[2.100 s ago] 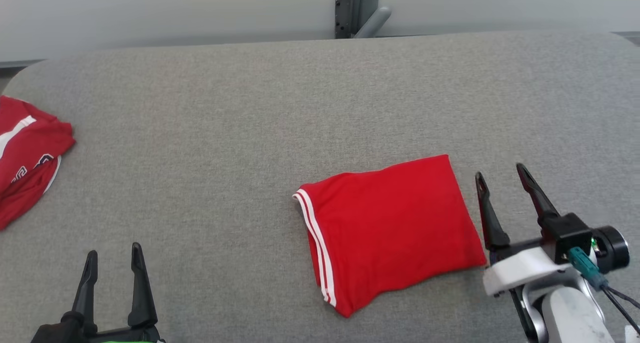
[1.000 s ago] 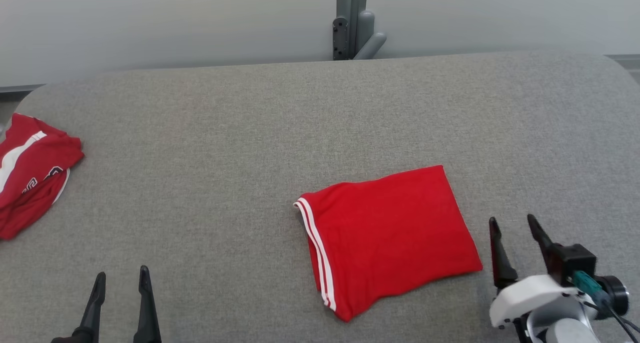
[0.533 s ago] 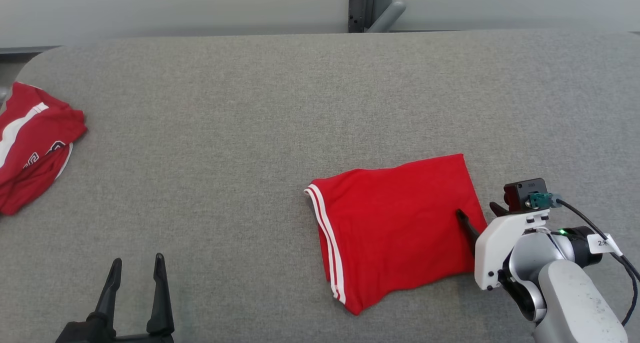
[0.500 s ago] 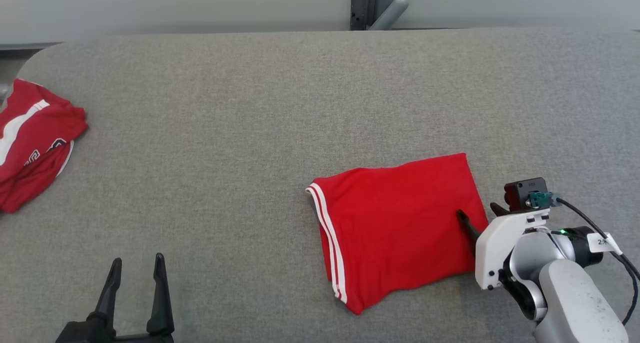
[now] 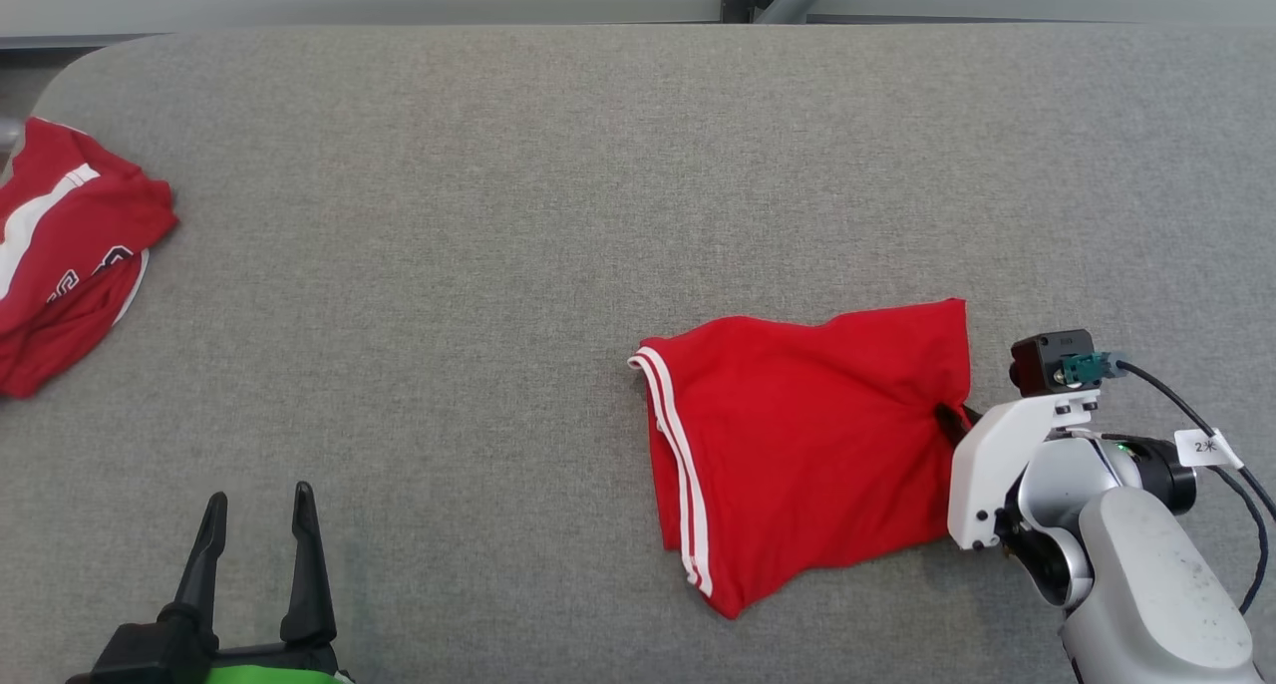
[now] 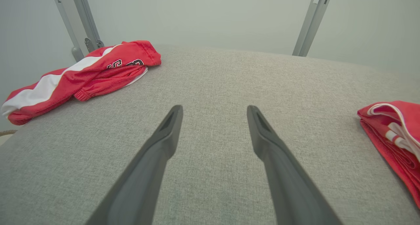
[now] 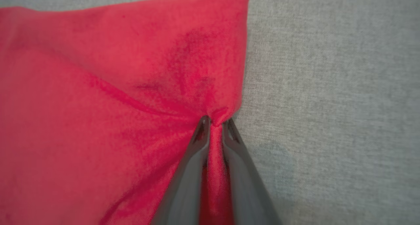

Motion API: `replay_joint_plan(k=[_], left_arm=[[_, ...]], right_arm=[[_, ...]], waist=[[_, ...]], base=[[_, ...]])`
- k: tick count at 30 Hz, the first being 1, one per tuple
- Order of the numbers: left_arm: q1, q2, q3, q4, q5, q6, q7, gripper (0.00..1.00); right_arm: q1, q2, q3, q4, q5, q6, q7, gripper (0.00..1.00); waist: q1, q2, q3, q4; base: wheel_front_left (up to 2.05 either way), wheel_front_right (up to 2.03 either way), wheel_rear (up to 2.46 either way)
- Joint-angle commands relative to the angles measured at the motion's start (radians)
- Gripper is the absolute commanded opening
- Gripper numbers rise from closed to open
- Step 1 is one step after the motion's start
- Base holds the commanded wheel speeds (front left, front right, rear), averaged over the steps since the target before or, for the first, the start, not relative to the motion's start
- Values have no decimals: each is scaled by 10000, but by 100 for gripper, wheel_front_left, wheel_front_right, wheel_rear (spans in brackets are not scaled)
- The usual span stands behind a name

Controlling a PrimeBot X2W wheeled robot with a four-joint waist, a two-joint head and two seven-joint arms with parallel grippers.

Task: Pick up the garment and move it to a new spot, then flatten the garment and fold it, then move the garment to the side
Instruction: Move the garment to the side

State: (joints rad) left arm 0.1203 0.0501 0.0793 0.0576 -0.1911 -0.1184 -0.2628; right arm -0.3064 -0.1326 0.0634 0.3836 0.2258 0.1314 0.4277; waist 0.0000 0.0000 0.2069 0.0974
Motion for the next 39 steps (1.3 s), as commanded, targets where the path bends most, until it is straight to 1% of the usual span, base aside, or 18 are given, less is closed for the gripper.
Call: replay_joint_plan(k=[1, 6, 12, 16, 20, 24, 28, 32, 37, 39], left_arm=[[-150, 14, 2, -21, 70, 28, -25, 100], [-191, 15, 60, -54, 62, -3, -24, 100], [-151, 15, 144, -105, 134, -33, -24, 100], [-191, 15, 263, -183, 201, -50, -24, 100], [-358, 15, 376, -340, 324, -88, -25, 100], [-785, 159, 460, -473, 504, -127, -24, 100], [-1213, 434, 303, -604, 690, -128, -13, 100], [-1386, 748, 104, -760, 704, -125, -13, 100], [-1362, 1072, 170, -1008, 712, -126, -13, 100], [-1398, 1145, 216, -1040, 789, -127, -13, 100]], right_arm=[[-59, -68, -16, 243, 101, -19, 133, 0], [-434, -219, 1, 540, 440, -30, 115, 0], [-767, -310, -25, 467, 622, -25, -155, 0], [-993, -384, -165, 293, 762, -18, -276, 0], [-1414, -524, -452, 180, 661, -18, -517, 0], [-2220, -715, -1103, 370, 312, -16, -874, 0], [-3205, -823, -2009, 976, -69, -16, -1346, 0], [-3953, -1146, -3044, 1728, -536, -16, -1649, 0], [-4665, -1695, -4352, 2393, -1266, -16, -1956, 0], [-4932, -1777, -4806, 2618, -1542, -16, -2108, 0]], waist=[[0, 0, 24, -79], [0, 0, 41, -267], [0, 0, 125, -593], [0, 0, 269, -1081], [0, 0, 621, -1817], [0, 0, 1216, -2426], [0, 0, 1747, -2747], [0, 0, 2124, -2767], [0, 0, 2551, -2648], [0, 0, 2702, -2581]], base=[[0, 0, 0], [0, 0, 0], [0, 0, 0], [0, 0, 0], [0, 0, 0], [0, 0, 0], [0, 0, 0], [0, 0, 0], [0, 0, 0], [0, 0, 0]])
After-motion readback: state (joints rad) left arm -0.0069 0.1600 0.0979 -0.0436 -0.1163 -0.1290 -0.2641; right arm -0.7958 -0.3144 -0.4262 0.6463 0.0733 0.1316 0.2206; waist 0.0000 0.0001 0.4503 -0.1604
